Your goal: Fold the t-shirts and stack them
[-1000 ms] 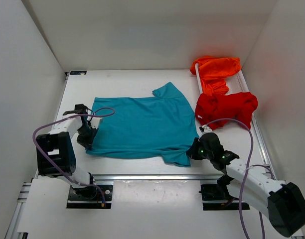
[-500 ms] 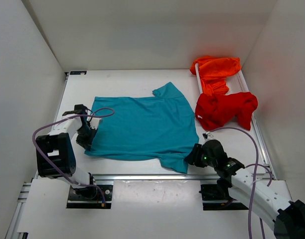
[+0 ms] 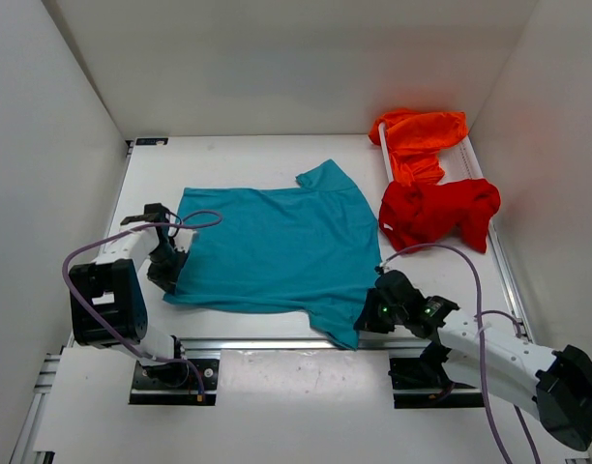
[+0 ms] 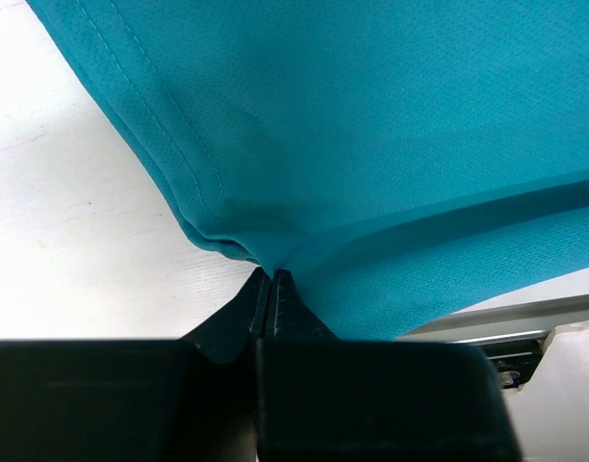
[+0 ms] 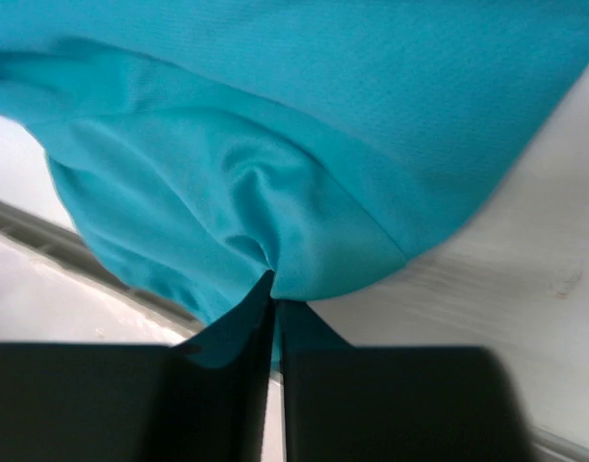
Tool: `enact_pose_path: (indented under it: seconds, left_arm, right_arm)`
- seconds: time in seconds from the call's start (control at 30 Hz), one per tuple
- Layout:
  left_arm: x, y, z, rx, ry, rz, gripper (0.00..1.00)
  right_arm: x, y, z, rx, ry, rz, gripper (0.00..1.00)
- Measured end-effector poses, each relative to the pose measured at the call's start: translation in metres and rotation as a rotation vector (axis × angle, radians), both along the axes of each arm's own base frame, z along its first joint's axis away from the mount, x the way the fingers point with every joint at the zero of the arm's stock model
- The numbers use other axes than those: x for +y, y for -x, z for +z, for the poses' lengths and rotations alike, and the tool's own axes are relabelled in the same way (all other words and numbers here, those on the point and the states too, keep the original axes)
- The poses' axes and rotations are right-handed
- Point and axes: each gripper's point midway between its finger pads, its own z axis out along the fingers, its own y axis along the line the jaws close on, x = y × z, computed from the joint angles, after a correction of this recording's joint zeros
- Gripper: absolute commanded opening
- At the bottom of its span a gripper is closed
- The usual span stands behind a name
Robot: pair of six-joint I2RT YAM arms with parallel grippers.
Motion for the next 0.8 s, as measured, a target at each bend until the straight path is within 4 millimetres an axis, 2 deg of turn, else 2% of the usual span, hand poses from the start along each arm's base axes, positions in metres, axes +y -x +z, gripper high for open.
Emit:
enact_pose_path:
  seconds: [0.13,0.23,0.33,0.47,0.67,0.8]
  left_arm:
    - [-0.001,0.002,0.001,0.008,0.0,-0.004,0.0]
    - [-0.001,0.005,0.003,0.016,0.0,-0.005,0.0]
    - [0.0,0.002,0.008,0.009,-0.003,-0.004,0.0]
    - [0.004,-0.014,0.02,-0.038,-0.02,0.0,0.0]
    - [0.006,-0.05,0.039,-0.117,-0.032,0.012,0.0]
    - [0.006,-0.084,0.044,-0.136,-0.021,0.036,0.0]
  right_arm:
    - [0.0,0.001,-0.003,0.035,-0.001,-0.003,0.0]
    - [-0.008,-0.008,0.0,0.018,0.014,-0.033,0.0]
    - [-0.017,-0.022,0.013,-0.026,0.014,-0.085,0.0]
    - [-0.016,-0.041,0.037,-0.089,-0.018,-0.105,0.0]
    - [-0.007,-0.058,0.045,-0.111,0.003,-0.056,0.0]
    - [-0.01,-0.094,0.053,-0.144,0.03,-0.072,0.0]
